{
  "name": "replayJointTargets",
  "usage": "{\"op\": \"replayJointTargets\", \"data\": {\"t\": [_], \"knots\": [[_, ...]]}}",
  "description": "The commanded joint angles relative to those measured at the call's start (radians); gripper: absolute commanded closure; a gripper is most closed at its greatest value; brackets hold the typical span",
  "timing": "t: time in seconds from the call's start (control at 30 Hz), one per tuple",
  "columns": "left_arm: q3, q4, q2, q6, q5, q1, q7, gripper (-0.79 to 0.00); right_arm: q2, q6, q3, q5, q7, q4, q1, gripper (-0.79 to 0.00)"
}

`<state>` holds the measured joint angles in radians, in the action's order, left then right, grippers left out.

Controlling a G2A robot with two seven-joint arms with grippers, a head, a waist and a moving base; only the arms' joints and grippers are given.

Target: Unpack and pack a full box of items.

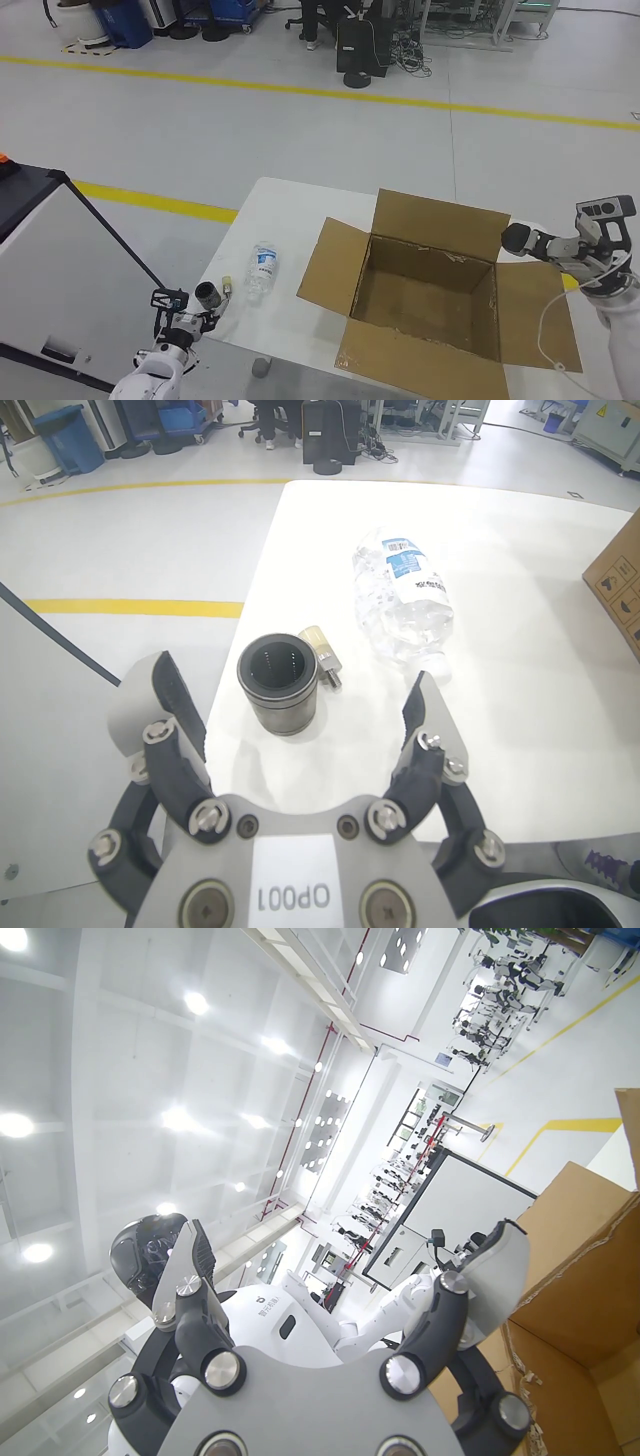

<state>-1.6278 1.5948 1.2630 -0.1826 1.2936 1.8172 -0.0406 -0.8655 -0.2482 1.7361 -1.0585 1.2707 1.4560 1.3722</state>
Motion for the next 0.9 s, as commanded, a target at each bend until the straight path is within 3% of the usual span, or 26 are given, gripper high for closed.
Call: {"op": "replayJointTargets", "data": {"t": [0.0,0.33,0.77,0.8,0.83,0.87], "knots": [[0.008,-0.020,0.001,0.011,0.003,-0.021,0.007,-0.785,0.000,0.000,0.000,0.000,0.000,0.000,0.000,-0.785],[0.054,-0.091,0.011,0.131,0.005,-0.100,0.045,-0.785,0.000,0.000,0.000,0.000,0.000,0.000,0.000,-0.785],[0.068,-0.141,0.011,0.113,0.002,-0.112,0.043,-0.785,0.000,0.000,0.000,0.000,0.000,0.000,0.000,-0.785],[0.067,-0.144,0.011,0.110,0.001,-0.115,0.042,-0.736,0.000,0.000,0.000,0.000,0.000,0.000,0.000,-0.785],[0.067,-0.146,0.011,0.109,0.000,-0.116,0.041,-0.603,0.000,0.000,0.000,0.000,0.000,0.000,0.000,-0.785],[0.066,-0.148,0.010,0.109,-0.001,-0.117,0.041,-0.394,0.000,0.000,0.000,0.000,0.000,0.000,0.000,-0.785]]}}
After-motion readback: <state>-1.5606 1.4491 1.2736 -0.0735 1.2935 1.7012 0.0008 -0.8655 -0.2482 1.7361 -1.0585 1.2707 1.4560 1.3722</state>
